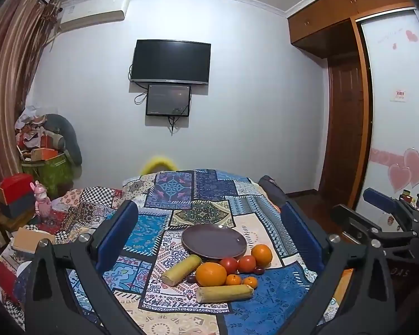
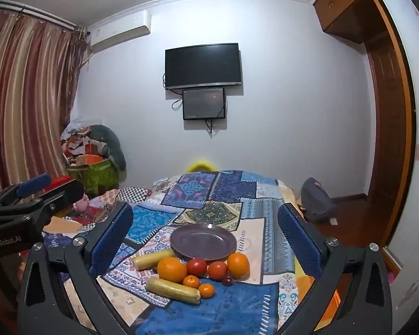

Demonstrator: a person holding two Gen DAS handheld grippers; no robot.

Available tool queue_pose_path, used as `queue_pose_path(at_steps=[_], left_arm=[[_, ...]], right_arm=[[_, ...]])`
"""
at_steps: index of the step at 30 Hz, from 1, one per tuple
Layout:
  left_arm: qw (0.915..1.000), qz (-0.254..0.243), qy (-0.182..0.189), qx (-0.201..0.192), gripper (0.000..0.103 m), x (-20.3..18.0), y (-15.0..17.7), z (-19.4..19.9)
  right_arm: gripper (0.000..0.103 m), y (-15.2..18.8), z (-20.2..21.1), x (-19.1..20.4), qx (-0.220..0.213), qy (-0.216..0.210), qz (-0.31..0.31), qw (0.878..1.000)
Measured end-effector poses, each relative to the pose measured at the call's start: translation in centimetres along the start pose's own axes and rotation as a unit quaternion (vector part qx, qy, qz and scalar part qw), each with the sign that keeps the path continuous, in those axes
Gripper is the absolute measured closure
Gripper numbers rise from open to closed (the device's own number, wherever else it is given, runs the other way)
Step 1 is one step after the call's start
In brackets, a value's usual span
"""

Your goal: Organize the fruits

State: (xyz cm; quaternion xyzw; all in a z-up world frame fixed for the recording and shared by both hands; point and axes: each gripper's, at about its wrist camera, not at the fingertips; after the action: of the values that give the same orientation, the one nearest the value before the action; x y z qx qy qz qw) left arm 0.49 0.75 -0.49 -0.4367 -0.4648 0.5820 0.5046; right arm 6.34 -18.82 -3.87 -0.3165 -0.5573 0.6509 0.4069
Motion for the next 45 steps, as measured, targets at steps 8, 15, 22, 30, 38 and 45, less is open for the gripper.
queue_pose_path(at_steps=[8, 15, 22, 30, 38, 45], left_arm=[[1.0000, -0.002, 0.001, 0.000, 0.000, 0.00, -0.07, 0.07], [1.0000, -0.002, -0.002, 0.000, 0.000, -0.09, 0.05, 0.13], [1.0000, -0.002, -0.003, 0.001, 0.000, -0.01, 0.02, 0.13], [1.0000, -0.003, -0.008, 0.001, 0.000, -0.10, 0.10, 0.12], [1.0000, -0.003, -0.006, 0.000, 0.000, -0.17, 0.16, 0.07], [1.0000, -0.003, -0.006, 0.002, 0.000, -0.18, 0.26, -0.08]], right_arm=[[0.000, -0.12, 0.04, 0.12, -0.003, 0.000, 0.001, 1.000], [0.000, -0.35, 0.26, 0.14, -0.007, -0.001, -0.002, 1.000], [0.000, -0.44, 0.40, 0.22, -0.008, -0.001, -0.002, 1.000], [0.000, -0.46, 0.61, 0.06, -0.013, 0.000, -0.007, 1.000], [0.000, -0.37, 0.59, 0.02, -0.015, -0.003, -0.012, 1.000], [0.000, -0.17, 0.52, 0.09, -0.016, -0.004, -0.013, 1.000]])
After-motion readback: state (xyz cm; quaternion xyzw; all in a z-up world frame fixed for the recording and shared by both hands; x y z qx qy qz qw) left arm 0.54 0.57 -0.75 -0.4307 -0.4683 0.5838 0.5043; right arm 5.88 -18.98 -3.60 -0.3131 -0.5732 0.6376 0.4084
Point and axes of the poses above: each gripper's, at about its wrist camera, not at the fingertips, and z roughly against the way its jaws point, x to its left, y to its underside, and after that the axes turned 7 degrees about -y, right-handed
